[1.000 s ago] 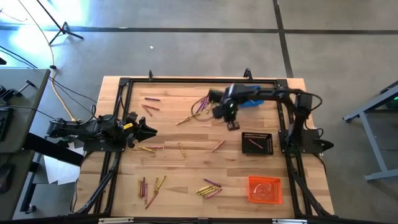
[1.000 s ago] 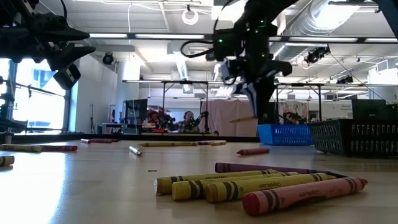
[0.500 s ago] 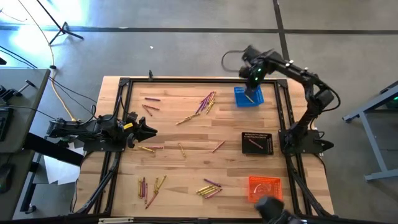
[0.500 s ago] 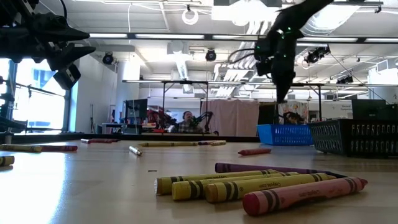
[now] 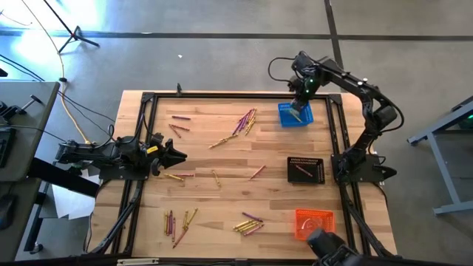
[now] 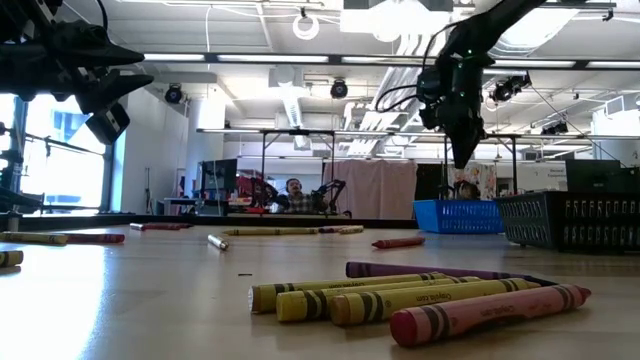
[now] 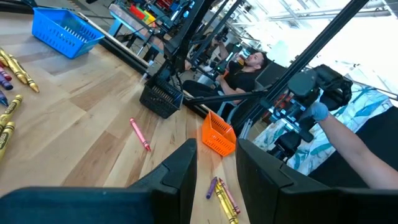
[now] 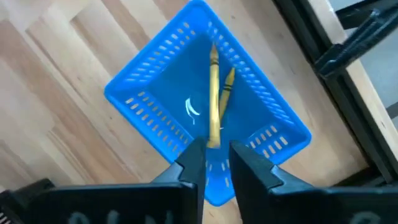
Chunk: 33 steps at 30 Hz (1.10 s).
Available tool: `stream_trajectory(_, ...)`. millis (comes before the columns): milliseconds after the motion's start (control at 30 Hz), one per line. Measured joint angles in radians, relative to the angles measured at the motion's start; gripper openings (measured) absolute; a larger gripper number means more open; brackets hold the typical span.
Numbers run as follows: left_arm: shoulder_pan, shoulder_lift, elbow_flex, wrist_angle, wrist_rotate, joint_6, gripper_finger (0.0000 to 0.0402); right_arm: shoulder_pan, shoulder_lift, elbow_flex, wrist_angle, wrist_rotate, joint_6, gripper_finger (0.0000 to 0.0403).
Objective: Sort crayons
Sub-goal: Put the yellow crayon into the blue bin
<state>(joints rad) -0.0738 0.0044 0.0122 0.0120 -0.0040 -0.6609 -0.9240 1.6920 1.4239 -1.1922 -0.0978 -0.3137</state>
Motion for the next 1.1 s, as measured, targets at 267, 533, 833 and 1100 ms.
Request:
stream_trajectory(267, 0.000, 0.000, 0.000, 0.000, 0.000, 0.000, 0.0099, 0.058, 0.000, 0.000, 0.000, -0.023, 0.077, 0.0062)
stream_trajectory(533, 0.000, 0.000, 0.000, 0.000, 0.000, 0.000, 0.0099, 0.365, 0.028, 0.000, 0.081, -0.106, 0.119, 0.0062)
stream_trajectory(833, 0.000, 0.000, 0.000, 0.000, 0.000, 0.000, 0.0099, 0.752, 0.187, 0.000, 0.504, 0.100, -0.097, 0.0062)
stream_trajectory(1100, 0.000, 0.000, 0.000, 0.000, 0.000, 0.000, 0.0099, 0.833, 0.296, 0.001, 0.893, 0.109, 0.157, 0.0062)
